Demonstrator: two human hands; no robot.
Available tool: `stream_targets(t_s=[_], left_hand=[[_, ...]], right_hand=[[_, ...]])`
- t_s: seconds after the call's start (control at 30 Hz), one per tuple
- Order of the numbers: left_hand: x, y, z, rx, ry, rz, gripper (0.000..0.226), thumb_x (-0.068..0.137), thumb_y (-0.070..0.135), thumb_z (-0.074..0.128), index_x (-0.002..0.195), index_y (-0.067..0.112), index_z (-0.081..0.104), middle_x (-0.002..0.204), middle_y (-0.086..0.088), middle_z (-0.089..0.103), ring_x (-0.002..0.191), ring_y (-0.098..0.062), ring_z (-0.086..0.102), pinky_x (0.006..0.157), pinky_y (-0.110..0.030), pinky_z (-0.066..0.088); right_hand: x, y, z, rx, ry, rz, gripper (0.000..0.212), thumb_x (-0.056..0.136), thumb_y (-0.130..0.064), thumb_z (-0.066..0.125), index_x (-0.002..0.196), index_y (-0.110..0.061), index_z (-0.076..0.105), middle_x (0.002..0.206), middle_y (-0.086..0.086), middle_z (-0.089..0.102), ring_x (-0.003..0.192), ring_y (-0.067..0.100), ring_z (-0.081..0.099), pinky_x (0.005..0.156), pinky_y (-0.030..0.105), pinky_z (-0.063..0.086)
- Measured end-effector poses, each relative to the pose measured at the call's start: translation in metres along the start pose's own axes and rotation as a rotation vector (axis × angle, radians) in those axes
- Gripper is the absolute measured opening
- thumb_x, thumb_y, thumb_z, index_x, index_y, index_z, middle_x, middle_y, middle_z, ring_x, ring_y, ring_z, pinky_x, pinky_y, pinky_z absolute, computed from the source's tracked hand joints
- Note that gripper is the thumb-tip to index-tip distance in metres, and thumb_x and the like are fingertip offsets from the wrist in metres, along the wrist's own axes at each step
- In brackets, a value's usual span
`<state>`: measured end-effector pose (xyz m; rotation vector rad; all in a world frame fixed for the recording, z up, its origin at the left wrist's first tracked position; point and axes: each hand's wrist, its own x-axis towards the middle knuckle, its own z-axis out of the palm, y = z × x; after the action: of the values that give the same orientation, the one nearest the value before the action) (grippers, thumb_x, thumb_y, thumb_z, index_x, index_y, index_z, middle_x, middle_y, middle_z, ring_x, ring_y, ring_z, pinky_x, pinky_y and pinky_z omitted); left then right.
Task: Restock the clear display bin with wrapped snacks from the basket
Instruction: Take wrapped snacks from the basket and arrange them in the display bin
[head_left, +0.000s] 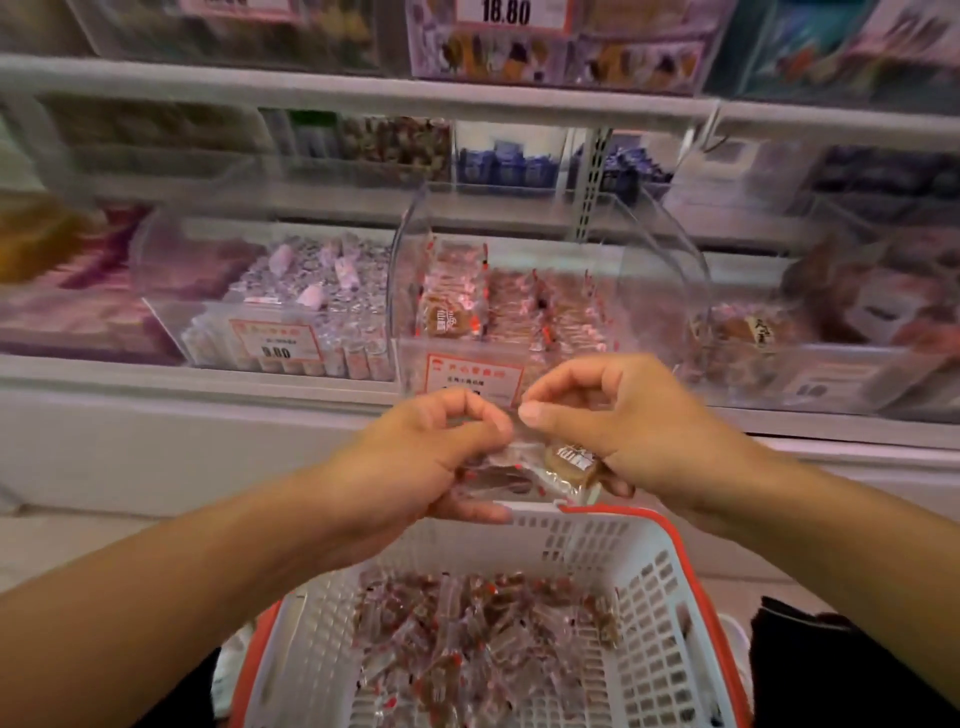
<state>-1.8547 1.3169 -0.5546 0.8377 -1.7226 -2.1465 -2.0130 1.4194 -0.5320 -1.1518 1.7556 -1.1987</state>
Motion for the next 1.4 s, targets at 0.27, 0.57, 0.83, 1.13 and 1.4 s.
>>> stream_targets(t_s=[0.27, 0.57, 0.83, 1.13, 1.4], left_hand=[[0.015, 0.014, 0.015, 0.091, 0.122, 0.296, 0.02, 0.098, 0.003, 0.045, 0.081, 0.012, 0.05, 0.057, 0.008, 0.047, 0.049, -0.002, 0.048, 0.052, -0.03, 0.057], [0.008, 0.003, 0.025, 0.078, 0.325, 0.462, 0.03, 0.098, 0.006, 0.034, 0.084, 0.025, 0.052, 0.086, -0.024, 0.058, 0.065, -0.029, 0.055, 0.048, -0.023, 0.048], [-0.001, -0.006, 0.03, 0.086, 0.31, 0.667, 0.029, 0.097, 0.046, 0.026, 0.1, 0.022, 0.044, 0.087, 0.014, 0.064, 0.075, -0.007, 0.064, 0.065, -0.023, 0.052], [0.008, 0.039, 0.003, -0.07, 0.193, 0.334, 0.06, 0.077, 0.066, 0.051, 0.105, 0.015, 0.061, 0.076, -0.006, 0.063, 0.057, -0.014, 0.057, 0.047, -0.029, 0.042], [0.022, 0.051, -0.018, 0.058, 0.422, 0.347, 0.028, 0.099, 0.041, 0.046, 0.083, 0.018, 0.05, 0.052, 0.009, 0.049, 0.041, -0.005, 0.042, 0.04, -0.02, 0.031]], right_hand=[[0.0, -0.011, -0.009, 0.1, 0.128, -0.153, 0.01, 0.093, -0.015, 0.066, 0.096, -0.021, 0.074, 0.08, 0.009, 0.072, 0.065, 0.01, 0.062, 0.061, 0.024, 0.054], [-0.004, 0.0, 0.023, 0.019, 0.124, -0.119, 0.045, 0.097, -0.035, 0.056, 0.138, -0.048, 0.041, 0.132, -0.027, 0.05, 0.116, -0.004, 0.056, 0.098, 0.028, 0.051], [-0.016, 0.002, 0.044, 0.066, 0.042, -0.187, 0.075, 0.089, -0.049, 0.061, 0.149, -0.053, 0.016, 0.138, -0.013, 0.055, 0.128, 0.007, 0.053, 0.11, 0.038, 0.042], [0.005, -0.027, 0.024, -0.018, 0.176, -0.507, 0.073, 0.083, -0.02, 0.075, 0.145, -0.034, 0.038, 0.115, -0.012, 0.06, 0.102, 0.015, 0.067, 0.087, 0.031, 0.057], [0.037, -0.04, 0.029, -0.619, 0.106, -0.515, 0.052, 0.093, -0.038, 0.061, 0.141, -0.03, 0.044, 0.124, -0.015, 0.047, 0.111, -0.004, 0.045, 0.094, 0.01, 0.038]])
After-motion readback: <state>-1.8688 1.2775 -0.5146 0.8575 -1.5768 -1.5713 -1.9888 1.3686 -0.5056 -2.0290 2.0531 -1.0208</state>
